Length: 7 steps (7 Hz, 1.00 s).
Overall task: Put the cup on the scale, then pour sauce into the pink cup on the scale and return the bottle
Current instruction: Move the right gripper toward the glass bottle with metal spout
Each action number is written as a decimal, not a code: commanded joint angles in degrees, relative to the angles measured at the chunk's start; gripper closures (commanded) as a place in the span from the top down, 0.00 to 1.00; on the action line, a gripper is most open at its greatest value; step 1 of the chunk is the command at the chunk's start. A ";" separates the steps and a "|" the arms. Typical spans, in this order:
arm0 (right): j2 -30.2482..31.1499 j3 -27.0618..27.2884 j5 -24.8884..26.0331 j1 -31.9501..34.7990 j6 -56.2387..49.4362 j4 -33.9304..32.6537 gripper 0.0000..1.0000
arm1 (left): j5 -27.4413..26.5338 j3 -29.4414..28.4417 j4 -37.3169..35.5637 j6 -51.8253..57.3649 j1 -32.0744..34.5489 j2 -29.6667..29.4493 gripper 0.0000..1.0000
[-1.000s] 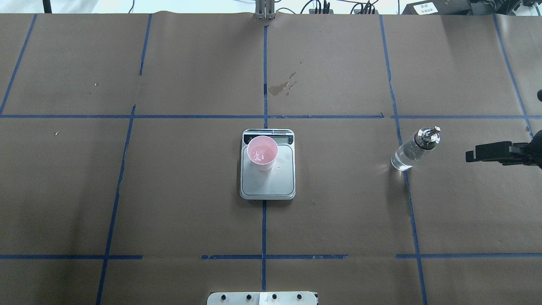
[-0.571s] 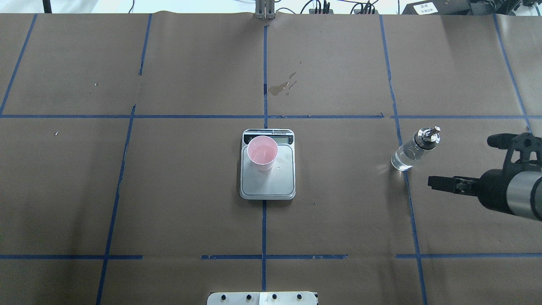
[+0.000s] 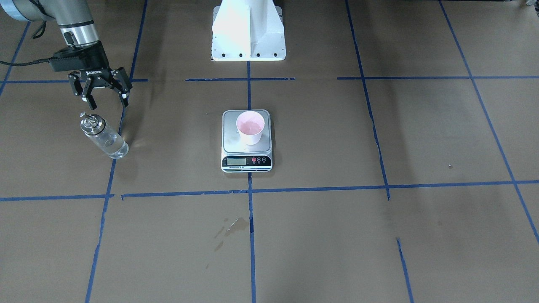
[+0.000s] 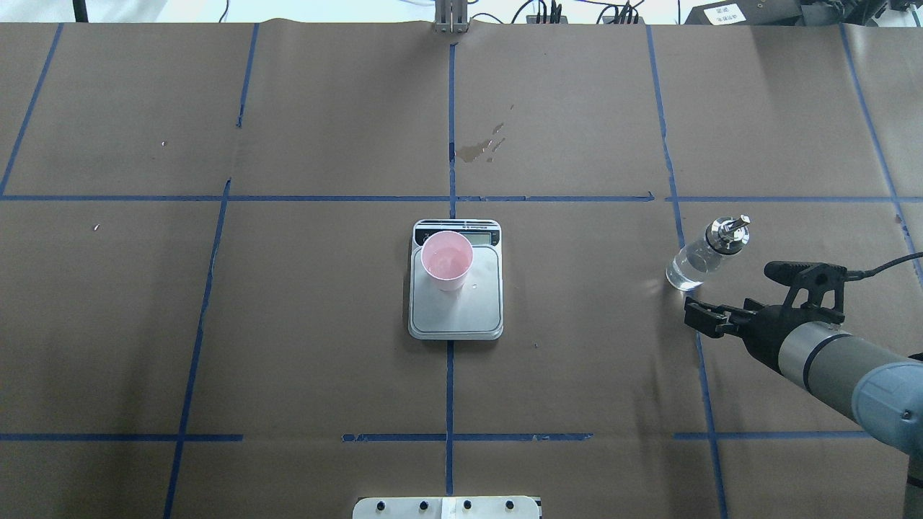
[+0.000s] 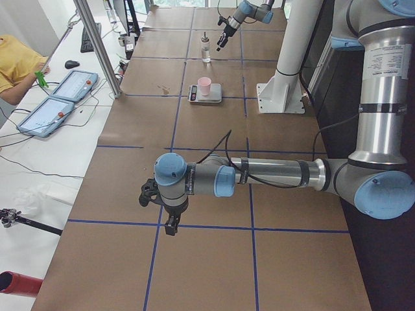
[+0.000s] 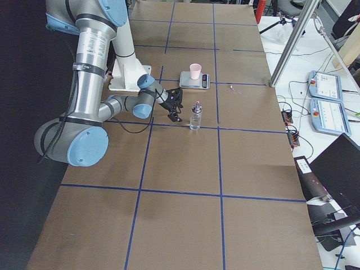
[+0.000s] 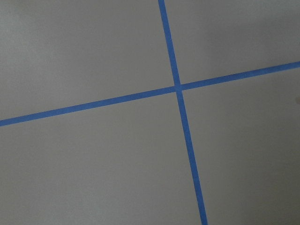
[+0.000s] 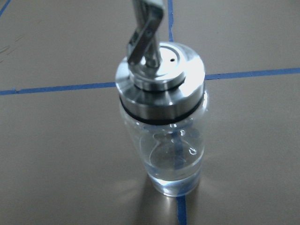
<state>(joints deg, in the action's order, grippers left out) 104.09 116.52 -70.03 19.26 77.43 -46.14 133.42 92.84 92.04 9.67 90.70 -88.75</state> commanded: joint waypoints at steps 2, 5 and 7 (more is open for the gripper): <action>-2.48 -5.15 4.63 -0.10 -1.31 4.22 1.00 | 0.00 0.85 0.24 0.00 0.00 0.06 1.00; -3.02 -5.95 8.85 -0.10 -5.17 4.31 1.00 | 0.00 1.21 0.24 0.00 0.00 0.06 1.00; -3.02 -6.04 10.52 0.33 -6.14 4.31 1.00 | 0.00 1.21 0.24 0.00 0.00 0.06 1.00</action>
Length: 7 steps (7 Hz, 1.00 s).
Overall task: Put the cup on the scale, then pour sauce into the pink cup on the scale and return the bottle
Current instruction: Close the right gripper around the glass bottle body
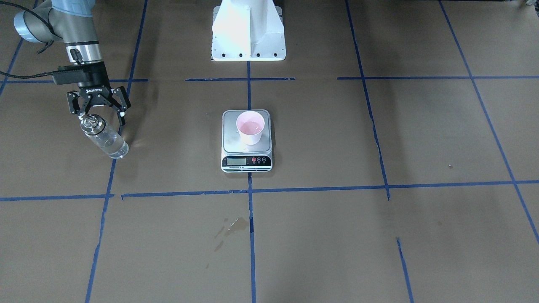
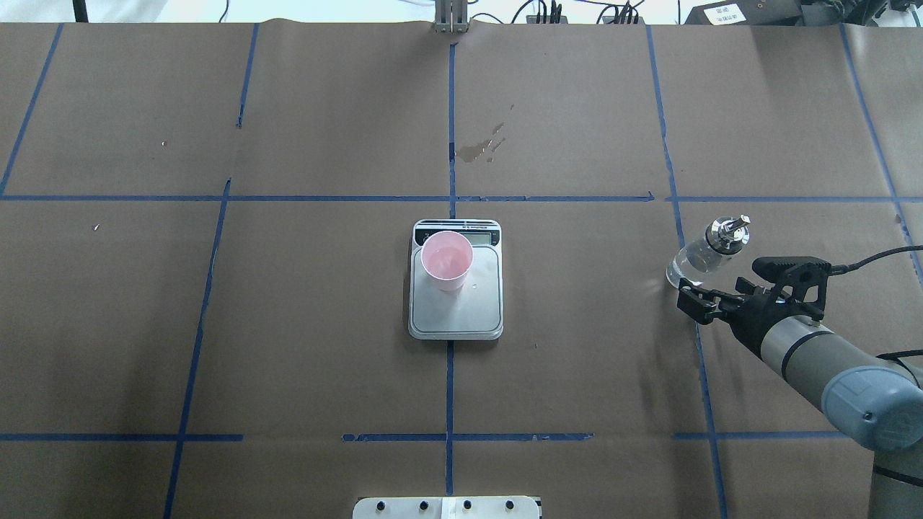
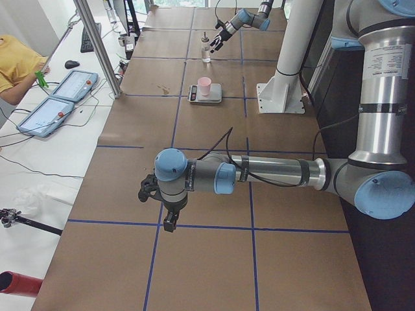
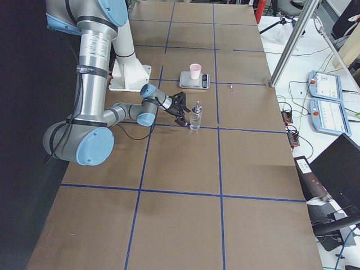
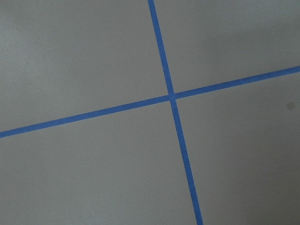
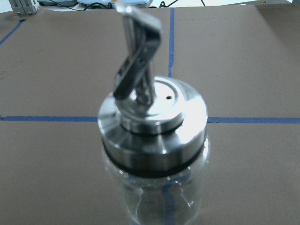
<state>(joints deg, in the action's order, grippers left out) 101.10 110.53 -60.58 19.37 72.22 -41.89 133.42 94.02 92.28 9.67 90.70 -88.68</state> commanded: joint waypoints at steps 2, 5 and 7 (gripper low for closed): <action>-0.20 -0.06 1.87 0.93 -1.38 0.05 1.00 | -0.09 0.11 0.00 0.00 0.00 0.00 1.00; -5.56 -4.44 2.66 2.42 -2.78 -0.04 1.00 | -0.09 0.73 0.00 -0.09 0.00 0.18 1.00; -5.30 -4.54 2.75 2.60 -3.41 -0.04 1.00 | 0.00 0.73 0.00 -0.09 0.00 0.09 1.00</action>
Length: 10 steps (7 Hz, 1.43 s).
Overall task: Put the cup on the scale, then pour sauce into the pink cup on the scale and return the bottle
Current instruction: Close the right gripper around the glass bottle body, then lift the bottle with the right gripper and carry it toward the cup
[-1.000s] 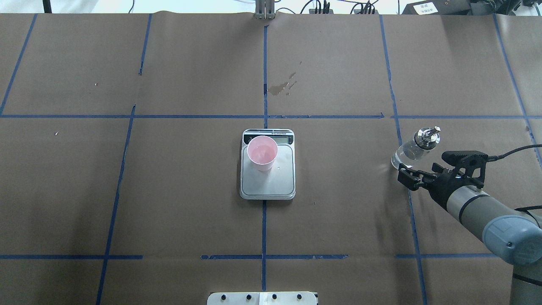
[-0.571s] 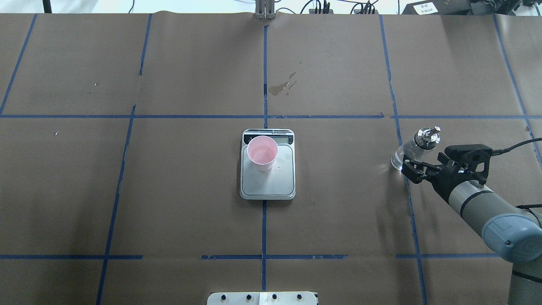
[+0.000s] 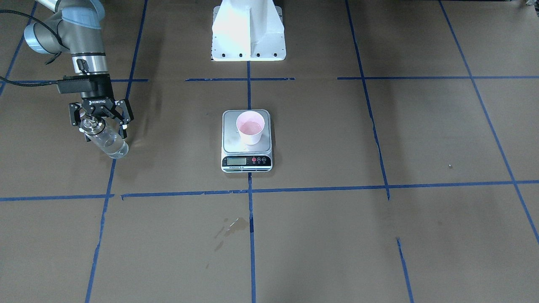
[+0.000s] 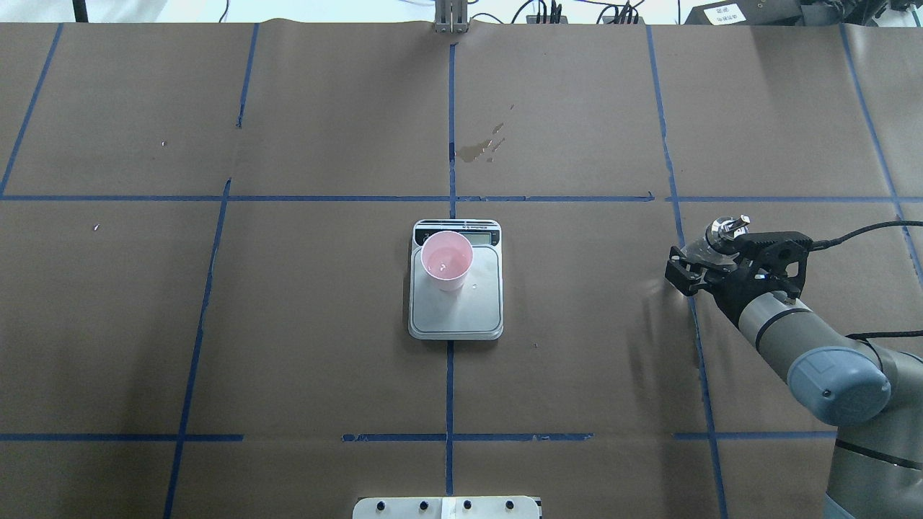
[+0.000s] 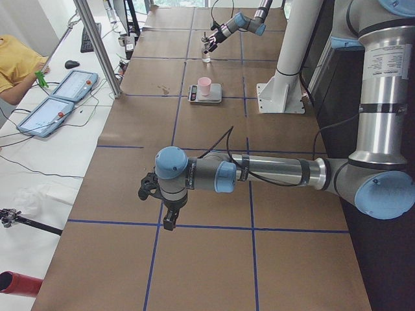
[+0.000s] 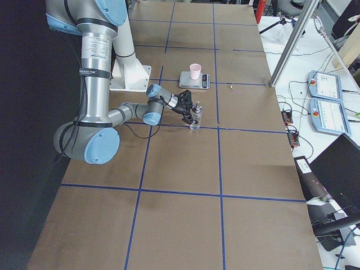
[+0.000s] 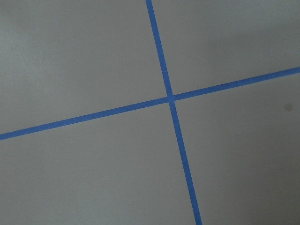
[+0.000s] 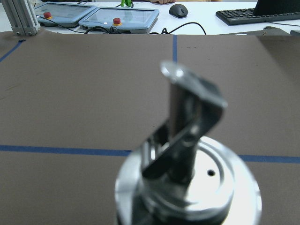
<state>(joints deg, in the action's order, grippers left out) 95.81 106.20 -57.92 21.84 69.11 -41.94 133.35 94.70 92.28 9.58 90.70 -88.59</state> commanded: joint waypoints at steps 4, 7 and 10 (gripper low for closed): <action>0.35 -0.12 3.07 0.13 -0.21 0.10 0.00 | 0.07 0.05 0.00 0.00 0.00 -0.01 1.00; -0.44 1.54 6.93 0.13 -5.35 0.19 0.00 | 0.07 0.05 0.00 0.08 -0.09 -0.01 1.00; -2.11 4.35 6.77 3.73 -7.24 0.01 0.00 | 0.07 0.05 0.00 0.08 -0.09 -0.01 1.00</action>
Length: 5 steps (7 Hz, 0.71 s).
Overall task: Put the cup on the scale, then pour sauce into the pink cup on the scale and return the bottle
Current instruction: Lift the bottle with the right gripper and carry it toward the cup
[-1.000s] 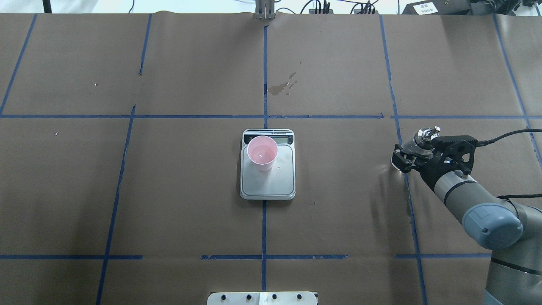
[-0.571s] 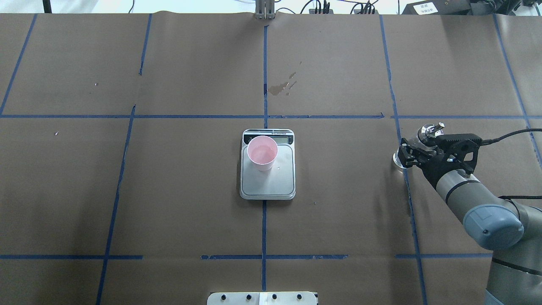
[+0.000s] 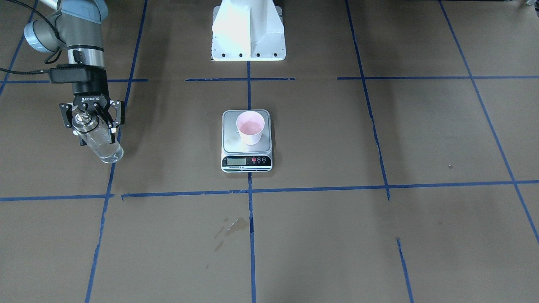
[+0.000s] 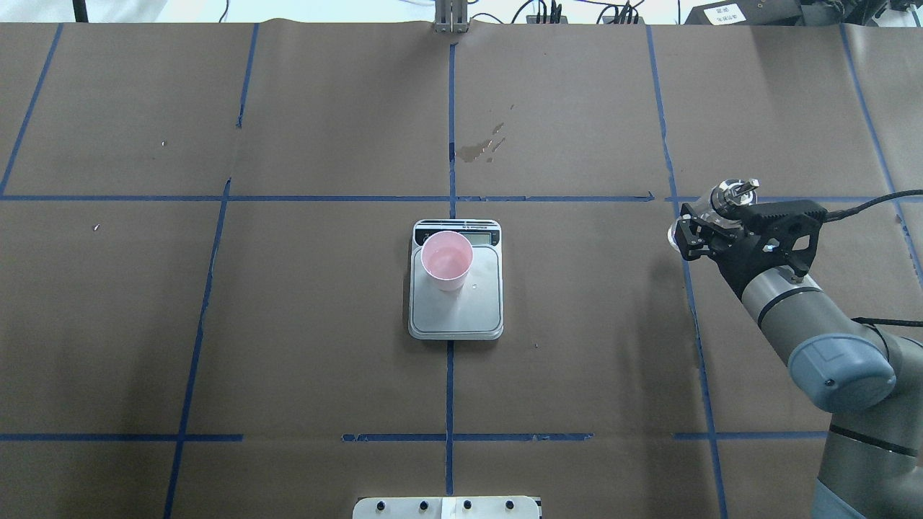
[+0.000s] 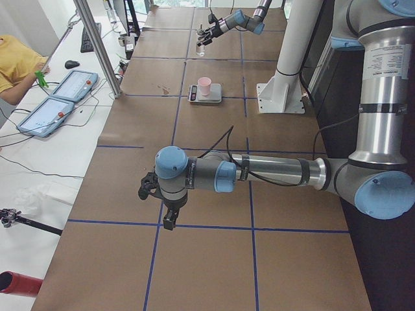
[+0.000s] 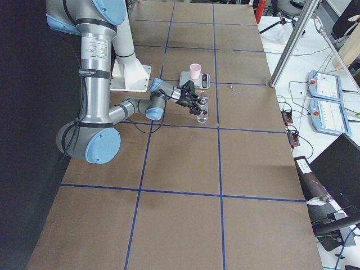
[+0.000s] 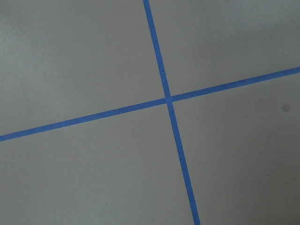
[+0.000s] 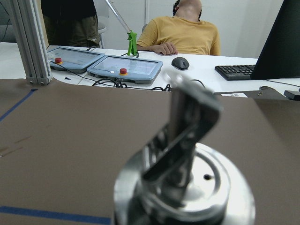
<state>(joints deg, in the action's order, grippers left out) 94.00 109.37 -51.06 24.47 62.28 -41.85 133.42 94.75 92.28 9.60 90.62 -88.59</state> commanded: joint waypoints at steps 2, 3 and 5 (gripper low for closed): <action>-0.39 2.85 -0.18 1.81 -5.03 -0.25 0.00 | -0.09 -0.09 0.00 -0.02 0.00 0.00 1.00; -0.39 2.78 -0.18 1.81 -5.32 -0.60 0.00 | -0.09 -0.09 0.00 -0.02 0.00 0.00 1.00; -0.57 2.69 -0.44 1.72 -10.12 -1.22 0.00 | -0.09 -0.09 0.00 0.06 0.00 0.09 1.00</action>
<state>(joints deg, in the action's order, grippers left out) 93.52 112.00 -51.30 26.23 55.43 -42.70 133.33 94.67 92.28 9.64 90.64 -88.54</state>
